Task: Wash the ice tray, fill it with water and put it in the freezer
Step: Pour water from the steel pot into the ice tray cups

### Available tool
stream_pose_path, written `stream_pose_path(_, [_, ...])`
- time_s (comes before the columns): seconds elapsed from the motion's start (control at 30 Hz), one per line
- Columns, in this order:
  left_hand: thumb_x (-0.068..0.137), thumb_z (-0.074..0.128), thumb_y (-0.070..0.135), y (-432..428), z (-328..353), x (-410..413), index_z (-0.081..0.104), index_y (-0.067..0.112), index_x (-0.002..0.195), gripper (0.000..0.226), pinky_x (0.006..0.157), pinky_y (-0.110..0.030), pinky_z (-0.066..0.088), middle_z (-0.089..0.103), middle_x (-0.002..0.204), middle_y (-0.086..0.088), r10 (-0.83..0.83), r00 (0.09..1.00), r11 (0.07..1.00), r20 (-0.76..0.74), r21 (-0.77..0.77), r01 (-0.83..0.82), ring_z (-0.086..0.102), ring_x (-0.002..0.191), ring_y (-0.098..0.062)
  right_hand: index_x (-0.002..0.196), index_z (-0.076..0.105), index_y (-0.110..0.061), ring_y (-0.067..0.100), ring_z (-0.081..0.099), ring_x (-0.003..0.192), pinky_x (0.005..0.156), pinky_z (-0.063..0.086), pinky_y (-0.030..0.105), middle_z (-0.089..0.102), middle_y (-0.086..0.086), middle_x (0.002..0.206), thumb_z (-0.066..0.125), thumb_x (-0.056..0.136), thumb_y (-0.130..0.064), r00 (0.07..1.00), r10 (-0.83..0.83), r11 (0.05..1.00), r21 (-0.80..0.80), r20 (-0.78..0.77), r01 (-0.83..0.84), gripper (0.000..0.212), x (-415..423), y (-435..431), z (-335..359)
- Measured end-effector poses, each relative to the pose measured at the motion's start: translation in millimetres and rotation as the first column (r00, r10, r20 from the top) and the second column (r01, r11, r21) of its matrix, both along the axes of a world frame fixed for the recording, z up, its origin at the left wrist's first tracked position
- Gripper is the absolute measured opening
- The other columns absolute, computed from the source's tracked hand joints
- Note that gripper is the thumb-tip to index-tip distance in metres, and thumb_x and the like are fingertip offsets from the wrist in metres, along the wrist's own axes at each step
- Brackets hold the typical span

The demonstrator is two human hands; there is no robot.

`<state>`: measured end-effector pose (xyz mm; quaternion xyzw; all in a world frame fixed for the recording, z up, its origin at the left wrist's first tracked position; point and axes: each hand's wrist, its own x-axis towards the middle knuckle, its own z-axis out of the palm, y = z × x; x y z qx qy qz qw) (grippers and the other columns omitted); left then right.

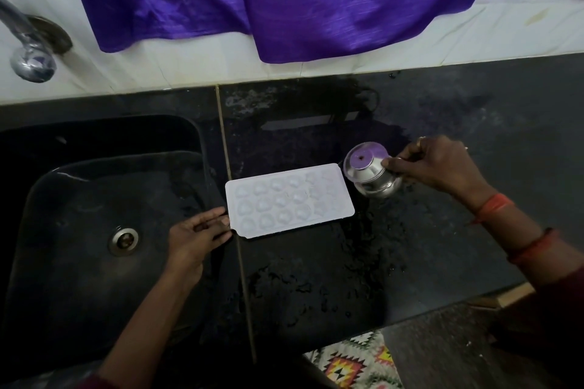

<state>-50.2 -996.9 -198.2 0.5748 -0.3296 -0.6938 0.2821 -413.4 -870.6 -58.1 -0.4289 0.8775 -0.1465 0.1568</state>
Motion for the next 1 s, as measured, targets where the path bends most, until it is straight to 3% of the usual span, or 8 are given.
stream_pose_path(0.07, [0.085, 0.072, -0.006, -0.5, 0.1, 0.4, 0.071, 0.004, 0.103, 0.020, 0.072, -0.024, 0.062, 0.075, 0.099, -0.014, 0.003, 1.000, 1.000, 0.001, 0.003, -0.003, 0.072, 0.090, -0.023, 0.082, 0.079, -0.021, -0.007, 0.053, 0.059, 0.056, 0.036, 0.005, 0.061, -0.011, 0.059, 0.080, 0.080, -0.047, 0.999, 0.011, 1.000, 0.018, -0.036, -0.011, 0.026, 1.0, -1.8, -0.6])
stream_pose_path(0.17, [0.085, 0.072, -0.006, -0.5, 0.3, 0.7, 0.071, 0.003, 0.104, 0.020, 0.072, -0.023, 0.062, 0.075, 0.099, -0.014, 0.003, 1.000, 1.000, -0.003, 0.005, -0.003, 0.072, 0.090, -0.023, 0.085, 0.080, -0.019, 0.012, 0.063, 0.069, 0.067, 0.039, 0.024, 0.063, -0.004, 0.065, 0.081, 0.079, -0.047, 0.997, 0.025, 0.999, 0.025, -0.072, -0.023, 0.029, 1.8, -2.3, -2.7])
stream_pose_path(0.37, [0.086, 0.071, -0.006, 0.9, -0.9, 0.4, 0.071, 0.002, 0.104, 0.020, 0.072, -0.023, 0.062, 0.076, 0.092, -0.009, -0.004, 1.000, 1.000, 0.003, 0.004, 0.004, 0.074, 0.080, -0.016, 0.085, 0.080, -0.016, 0.017, 0.064, 0.071, 0.069, 0.037, 0.024, 0.060, -0.002, 0.063, 0.081, 0.078, -0.047, 0.994, 0.047, 0.999, 0.025, -0.101, -0.045, 0.031, 2.8, -3.1, -3.4])
stream_pose_path(0.53, [0.087, 0.070, -0.006, 0.7, -1.3, 0.1, 0.071, 0.002, 0.105, 0.020, 0.071, -0.022, 0.062, 0.076, 0.095, -0.011, 0.000, 1.000, 1.000, 0.003, 0.006, 0.000, 0.073, 0.083, -0.018, 0.084, 0.079, -0.019, 0.003, 0.049, 0.054, 0.054, 0.033, 0.015, 0.055, -0.007, 0.058, 0.080, 0.078, -0.050, 0.989, 0.069, 0.997, 0.036, -0.131, -0.065, 0.032, 3.2, -5.3, -4.2])
stream_pose_path(0.6, [0.086, 0.071, -0.005, 0.4, -1.4, 0.5, 0.071, 0.003, 0.103, 0.019, 0.072, -0.023, 0.062, 0.076, 0.095, -0.011, 0.000, 1.000, 1.000, 0.006, 0.008, 0.000, 0.073, 0.085, -0.019, 0.084, 0.079, -0.020, 0.009, 0.052, 0.056, 0.059, 0.036, 0.024, 0.058, -0.005, 0.059, 0.080, 0.078, -0.051, 0.986, 0.073, 0.997, 0.040, -0.151, -0.068, 0.032, 3.1, -6.2, -5.4])
stream_pose_path(0.7, [0.086, 0.071, -0.005, -0.8, -2.5, 0.4, 0.072, 0.003, 0.104, 0.020, 0.074, -0.025, 0.062, 0.076, 0.098, -0.012, -0.002, 1.000, 1.000, 0.009, 0.011, 0.002, 0.073, 0.088, -0.021, 0.087, 0.080, -0.021, 0.019, 0.060, 0.066, 0.068, 0.037, 0.025, 0.071, 0.005, 0.070, 0.079, 0.078, -0.054, 0.977, 0.089, 0.996, 0.041, -0.192, -0.083, 0.034, 3.1, -8.6, -6.4])
stream_pose_path(1.0, [0.086, 0.072, -0.004, -1.8, -2.4, -0.7, 0.072, 0.004, 0.106, 0.021, 0.073, -0.024, 0.062, 0.077, 0.094, -0.008, -0.006, 1.000, 1.000, 0.016, 0.010, 0.006, 0.074, 0.084, -0.018, 0.087, 0.080, -0.022, 0.016, 0.055, 0.065, 0.069, 0.037, 0.025, 0.075, 0.006, 0.077, 0.078, 0.078, -0.055, 0.975, 0.093, 0.995, 0.059, -0.203, -0.082, 0.034, 2.4, -12.7, -7.7])
